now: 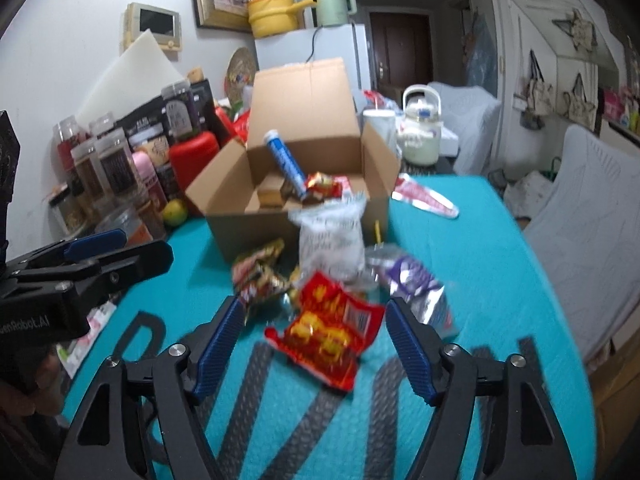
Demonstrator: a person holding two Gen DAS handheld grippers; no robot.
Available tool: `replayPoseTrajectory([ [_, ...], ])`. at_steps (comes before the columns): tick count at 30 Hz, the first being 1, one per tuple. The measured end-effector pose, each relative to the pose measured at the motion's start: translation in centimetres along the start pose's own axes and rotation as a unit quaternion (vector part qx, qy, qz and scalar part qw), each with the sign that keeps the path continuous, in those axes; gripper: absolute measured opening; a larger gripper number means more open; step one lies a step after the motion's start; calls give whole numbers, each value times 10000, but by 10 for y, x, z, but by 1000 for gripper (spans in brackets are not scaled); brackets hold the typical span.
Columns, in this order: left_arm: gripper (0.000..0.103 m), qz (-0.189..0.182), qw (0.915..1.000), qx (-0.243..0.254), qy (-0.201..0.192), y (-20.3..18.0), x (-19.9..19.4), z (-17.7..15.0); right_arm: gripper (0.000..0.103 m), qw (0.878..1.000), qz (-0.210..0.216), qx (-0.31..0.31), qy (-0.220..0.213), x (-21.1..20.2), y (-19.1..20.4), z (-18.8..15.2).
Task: Organize snacks
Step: 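Move both grippers back from the box toward the snacks on the table, then grasp the red chip bag with the right gripper while the left grasps the cereal bag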
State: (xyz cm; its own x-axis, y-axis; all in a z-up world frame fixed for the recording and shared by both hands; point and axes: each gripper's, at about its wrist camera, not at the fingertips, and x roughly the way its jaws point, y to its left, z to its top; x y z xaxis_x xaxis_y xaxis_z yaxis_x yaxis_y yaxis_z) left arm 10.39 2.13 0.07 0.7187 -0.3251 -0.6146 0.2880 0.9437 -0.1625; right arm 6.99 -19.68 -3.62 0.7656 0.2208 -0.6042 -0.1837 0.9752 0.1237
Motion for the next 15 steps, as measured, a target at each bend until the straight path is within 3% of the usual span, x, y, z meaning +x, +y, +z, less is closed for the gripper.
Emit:
replayPoseTrajectory([
  [12, 93, 139, 9986, -238, 451, 12, 41, -21, 85, 9964, 131, 426, 721, 52, -20, -22],
  [15, 93, 182, 9986, -235, 441, 15, 49, -21, 93, 9928, 193, 748, 916, 67, -28, -21],
])
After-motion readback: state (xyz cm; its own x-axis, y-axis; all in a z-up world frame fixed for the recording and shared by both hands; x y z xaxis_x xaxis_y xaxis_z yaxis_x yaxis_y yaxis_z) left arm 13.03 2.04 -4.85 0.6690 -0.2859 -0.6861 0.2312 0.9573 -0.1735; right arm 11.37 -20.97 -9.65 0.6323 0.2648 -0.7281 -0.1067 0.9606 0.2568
